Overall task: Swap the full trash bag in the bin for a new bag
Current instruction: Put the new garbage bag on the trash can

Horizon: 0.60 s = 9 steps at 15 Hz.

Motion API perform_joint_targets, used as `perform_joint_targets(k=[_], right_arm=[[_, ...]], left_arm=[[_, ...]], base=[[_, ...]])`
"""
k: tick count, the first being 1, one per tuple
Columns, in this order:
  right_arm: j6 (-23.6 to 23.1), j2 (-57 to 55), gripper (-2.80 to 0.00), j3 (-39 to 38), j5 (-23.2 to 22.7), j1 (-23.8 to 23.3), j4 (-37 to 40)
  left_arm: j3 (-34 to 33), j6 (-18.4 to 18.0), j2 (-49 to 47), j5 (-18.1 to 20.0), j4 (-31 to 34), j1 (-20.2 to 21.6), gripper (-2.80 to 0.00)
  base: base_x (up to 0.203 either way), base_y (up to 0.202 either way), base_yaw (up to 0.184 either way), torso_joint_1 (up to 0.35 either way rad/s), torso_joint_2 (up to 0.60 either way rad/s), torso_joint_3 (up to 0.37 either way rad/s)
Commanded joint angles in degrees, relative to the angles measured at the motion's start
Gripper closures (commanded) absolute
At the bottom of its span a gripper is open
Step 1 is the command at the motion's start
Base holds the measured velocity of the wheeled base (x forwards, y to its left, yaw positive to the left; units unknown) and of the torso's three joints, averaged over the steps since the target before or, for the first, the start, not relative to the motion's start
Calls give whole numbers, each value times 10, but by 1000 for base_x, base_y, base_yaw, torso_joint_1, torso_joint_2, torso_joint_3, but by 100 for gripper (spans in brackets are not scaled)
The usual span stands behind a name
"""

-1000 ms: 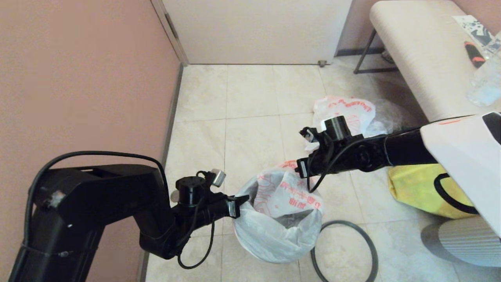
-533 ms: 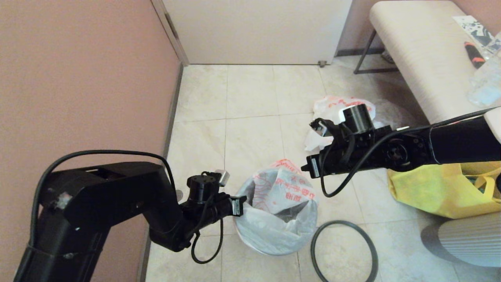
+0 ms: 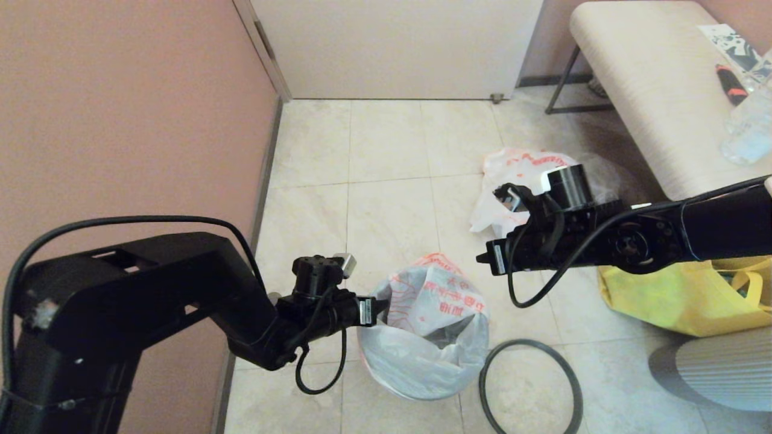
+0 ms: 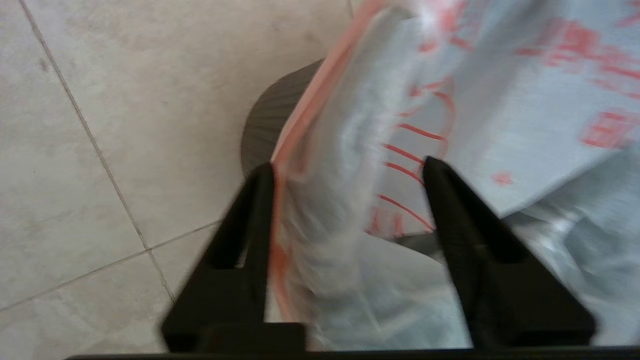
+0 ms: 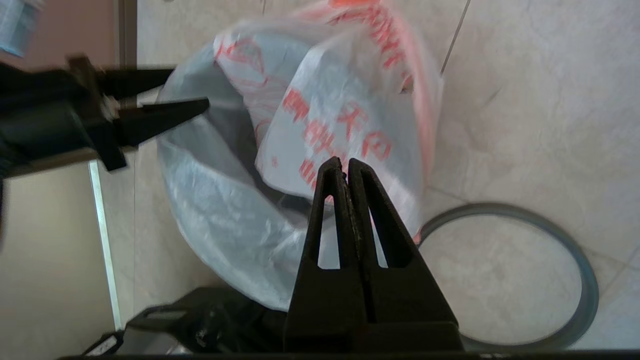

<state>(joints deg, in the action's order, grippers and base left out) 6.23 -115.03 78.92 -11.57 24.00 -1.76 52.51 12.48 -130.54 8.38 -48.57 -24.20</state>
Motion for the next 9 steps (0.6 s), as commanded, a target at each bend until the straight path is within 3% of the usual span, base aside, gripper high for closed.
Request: perform_joint_targets(k=[1,4,5,7,9], right_arm=[[1,9,0,-13,5,9,1],[17,5,0,-27,68,41,0],[22,1,0,-26,79,57,1],[21,-28,0,-11,107,90,4],[19,-77,0,26,143,117,12]], left_arm=[[-29,-1,46,16,-11,-1,-280],[-65,-5,103,28,-39,11,-280],[-80,-5,130,27,-43,20,0],[-133,-4,183,27,-55,64,0],[-158,-1,170,25,-71,96,0]], base=[[0,0,0,0,0,0],[0,0,0,0,0,0],[0,0,0,0,0,0],[0,0,0,0,0,0],[0,0,0,0,0,0]])
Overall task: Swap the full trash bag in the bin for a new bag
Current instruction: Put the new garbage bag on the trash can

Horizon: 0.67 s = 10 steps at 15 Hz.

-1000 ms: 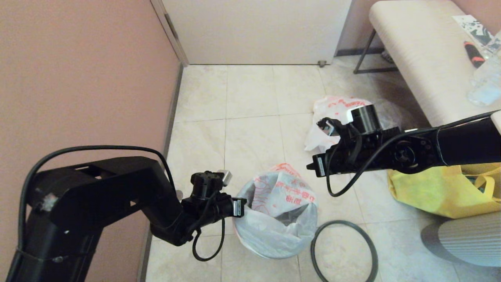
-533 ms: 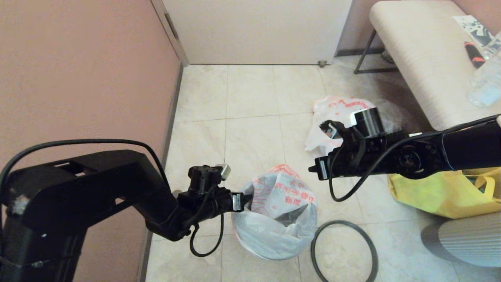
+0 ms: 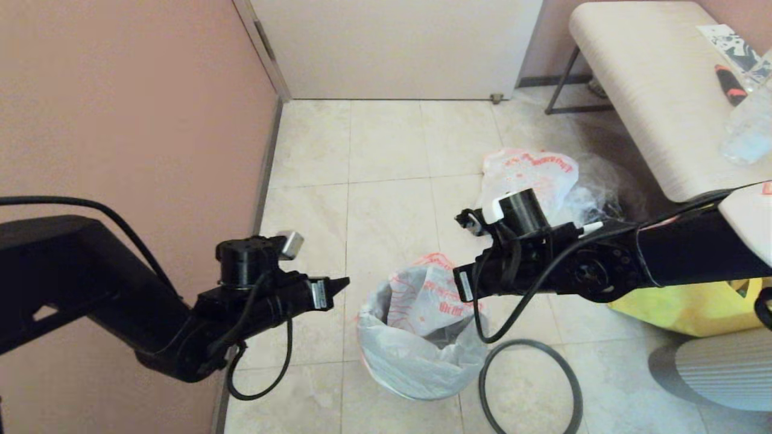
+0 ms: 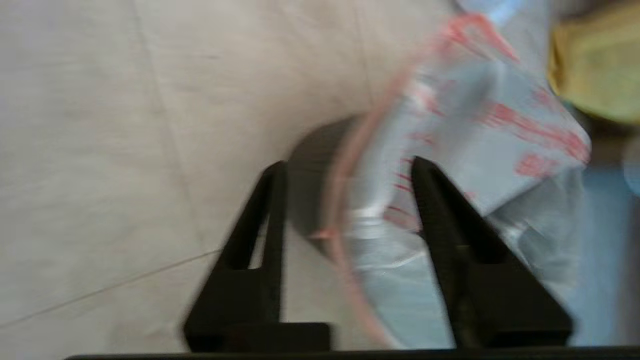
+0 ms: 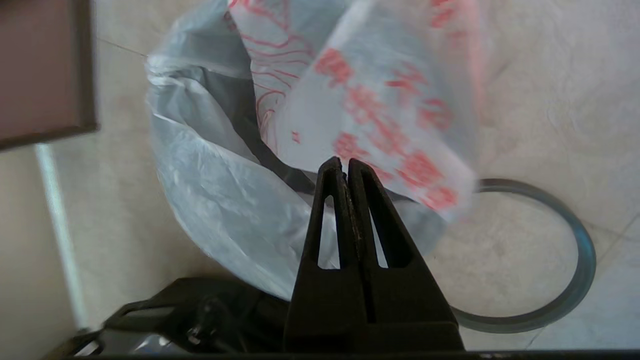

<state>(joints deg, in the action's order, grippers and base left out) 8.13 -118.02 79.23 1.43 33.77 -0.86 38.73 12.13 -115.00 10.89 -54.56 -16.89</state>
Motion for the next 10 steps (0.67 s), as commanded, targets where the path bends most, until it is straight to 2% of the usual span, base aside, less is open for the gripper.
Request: perform_joint_targets(k=[1,4,5,8,10], right_arm=[[-1,-78,0,53,32,32,14],[-2,-182,0,163,75,61,58],[-2,-218,0,202,89,68,76],[-3,-321,0,311,165,86,159],[-12,-376,0,329,199,89,179]], left_arm=[[-36,8,-21,-2,-45,37,0],[-102,13,-159,-5,-244,65,0],[-109,7,-200,-5,-279,69,0],[-59,-4,-242,0,-328,85,0],[-41,-3,-244,3,-331,95,0]], base=[[0,0,0,0,0,0],[0,0,0,0,0,0],[0,0,0,0,0,0],[0,0,0,0,0,0],[0,0,0,0,0,0]])
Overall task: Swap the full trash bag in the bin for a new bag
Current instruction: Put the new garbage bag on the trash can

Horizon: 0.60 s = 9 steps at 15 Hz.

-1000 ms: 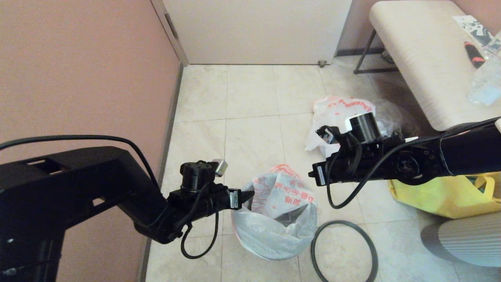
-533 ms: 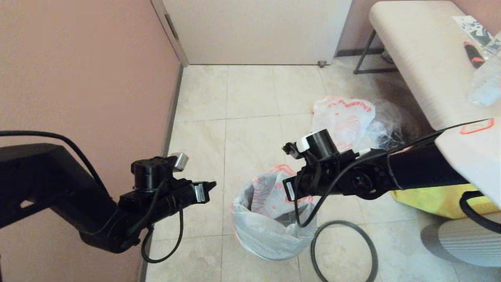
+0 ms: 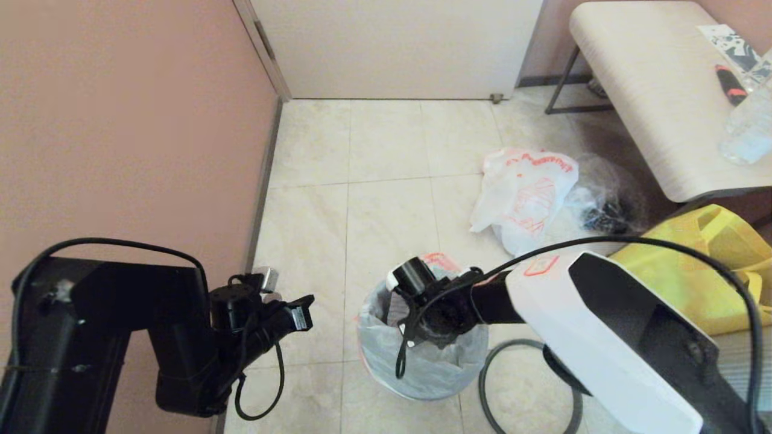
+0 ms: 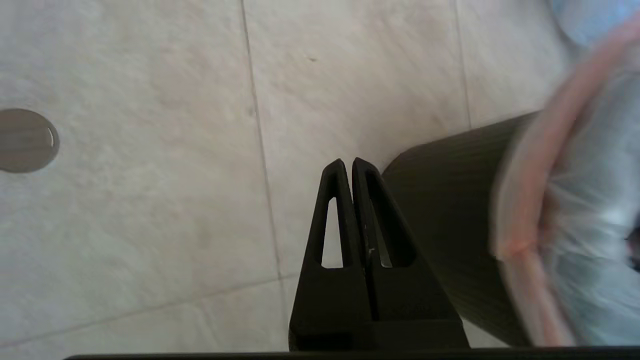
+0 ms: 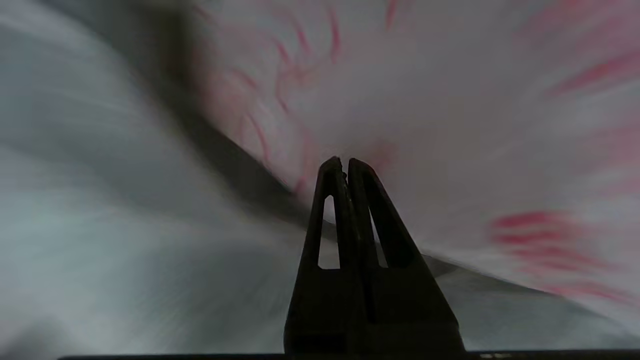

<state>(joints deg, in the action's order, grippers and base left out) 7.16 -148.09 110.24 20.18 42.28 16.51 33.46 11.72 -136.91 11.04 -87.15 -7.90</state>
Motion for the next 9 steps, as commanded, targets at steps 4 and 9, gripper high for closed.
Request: perform_joint_targets(k=[4,9], right_arm=[[-89,-161,0,33,27,-22,-20],[-263,-179,0,34,17,-66,-115]], left_arm=[[25,2,-37,-3,-5,1,0],[24,1,-36,-1,-5,-3,0]], base=[[0,0,0,0,0,0],[0,0,0,0,0,0]])
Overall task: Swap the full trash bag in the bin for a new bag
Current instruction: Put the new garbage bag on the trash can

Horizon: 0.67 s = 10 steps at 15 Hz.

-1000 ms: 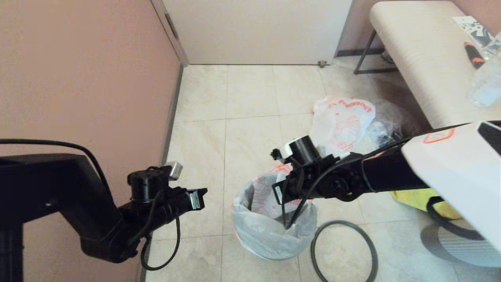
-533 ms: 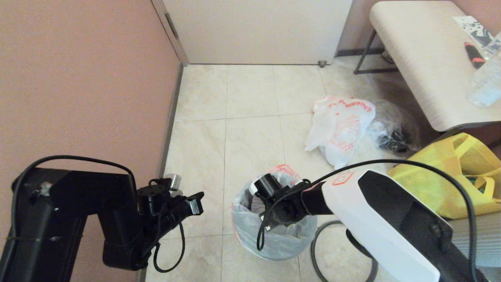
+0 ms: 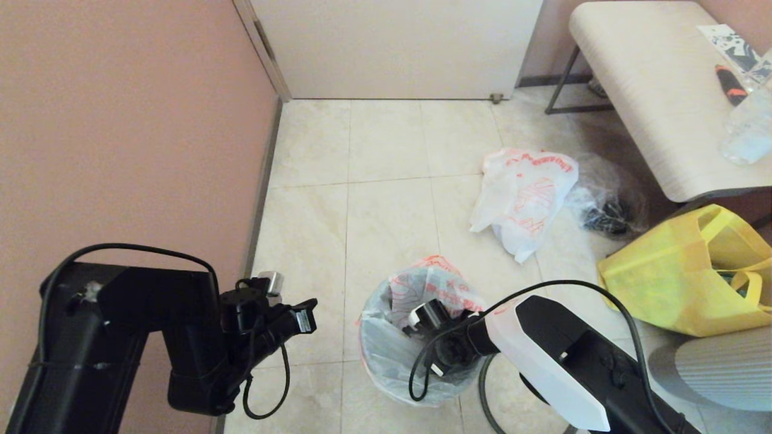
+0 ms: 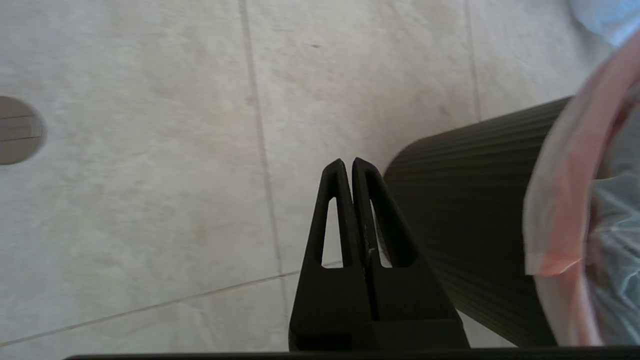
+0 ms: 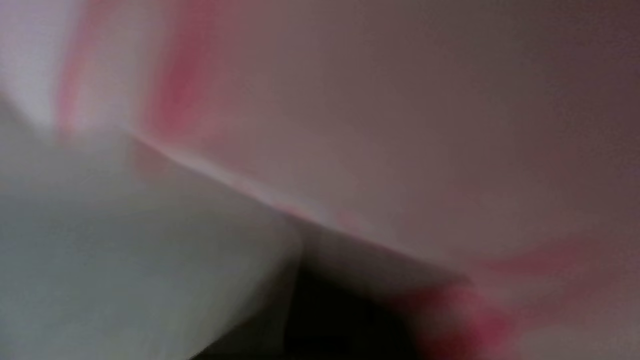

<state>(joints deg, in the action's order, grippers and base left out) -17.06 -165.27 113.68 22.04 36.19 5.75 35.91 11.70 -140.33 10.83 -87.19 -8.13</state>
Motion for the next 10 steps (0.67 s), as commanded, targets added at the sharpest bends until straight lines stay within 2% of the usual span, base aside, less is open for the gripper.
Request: perform_joint_targets(k=[1,3,5,8,10], right_arm=[[-17,9,0,-1,-9,-4,-16],[18,55,0,-12,-22,13,-10],[94,140,0,-32,-42,41,49],[225,290,0,-62,-120,74,226],[278,389,0,-108,-171,79,320]], left_arm=[[-1,1,-1,1,-5,0,0],[-3,0,-2,1,-5,-1,0],[-5,-2,-2,1,-5,-2,0],[-9,-5,-2,2,-5,-2,0],[-11,-15,-4,2,-5,-4,0]], base=[[0,0,0,0,0,0],[0,0,0,0,0,0],[0,0,0,0,0,0],[0,0,0,0,0,0],[0,0,0,0,0,0]])
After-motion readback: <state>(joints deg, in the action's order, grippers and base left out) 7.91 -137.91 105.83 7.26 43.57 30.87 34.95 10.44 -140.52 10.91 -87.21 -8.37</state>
